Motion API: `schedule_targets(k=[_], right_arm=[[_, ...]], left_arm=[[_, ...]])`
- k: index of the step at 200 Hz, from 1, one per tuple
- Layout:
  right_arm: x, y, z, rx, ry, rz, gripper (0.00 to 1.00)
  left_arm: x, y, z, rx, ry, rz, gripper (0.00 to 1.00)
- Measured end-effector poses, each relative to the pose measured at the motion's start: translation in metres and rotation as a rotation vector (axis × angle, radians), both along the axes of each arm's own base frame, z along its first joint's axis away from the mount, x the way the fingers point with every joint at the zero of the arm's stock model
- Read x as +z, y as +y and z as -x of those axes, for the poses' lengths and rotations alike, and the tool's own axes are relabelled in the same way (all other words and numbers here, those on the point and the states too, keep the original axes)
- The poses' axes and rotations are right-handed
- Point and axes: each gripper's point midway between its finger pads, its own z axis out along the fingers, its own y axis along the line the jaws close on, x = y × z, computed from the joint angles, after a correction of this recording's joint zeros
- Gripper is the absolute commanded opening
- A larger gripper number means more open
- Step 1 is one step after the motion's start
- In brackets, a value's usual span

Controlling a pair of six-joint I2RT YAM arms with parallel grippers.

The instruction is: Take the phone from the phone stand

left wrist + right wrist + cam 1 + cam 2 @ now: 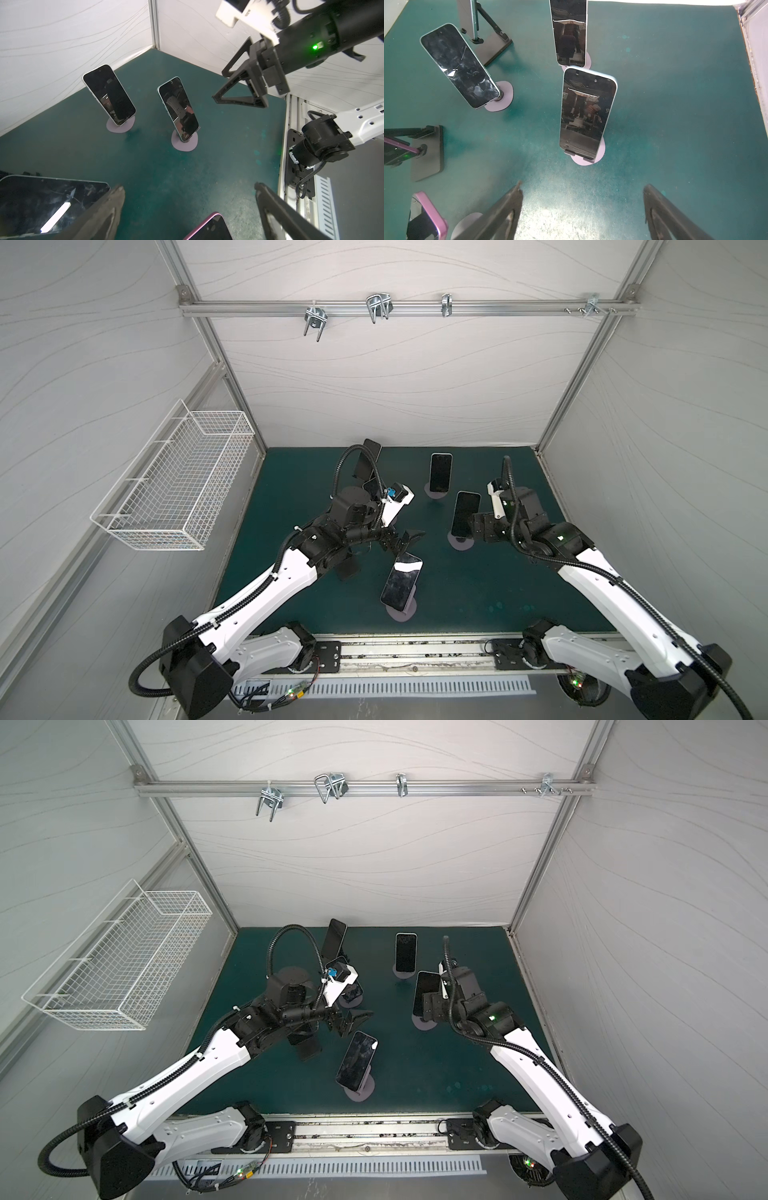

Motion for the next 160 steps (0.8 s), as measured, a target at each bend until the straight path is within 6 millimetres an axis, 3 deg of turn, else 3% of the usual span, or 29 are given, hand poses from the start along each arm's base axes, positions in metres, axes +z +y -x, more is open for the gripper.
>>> schedule_targets(k=[74, 108, 160], right_arm=[[-0.014, 0.006, -0.022, -0.104, 0.065, 0.006, 0.93], [-0.018, 0.014, -0.023, -0.109, 0.068, -0.003, 0.93], [-0.041, 0.021, -0.028, -0.119, 0.124, 0.039, 0.94]], left_arm=[[-0.013, -0.012, -0.002, -0.057, 0.01, -0.016, 0.99], [-0.009, -0.015, 0.001, -0.077, 0.006, 0.002, 0.99], [-0.014, -0.016, 0.002, -0.083, 0.018, -0.008, 0.99]])
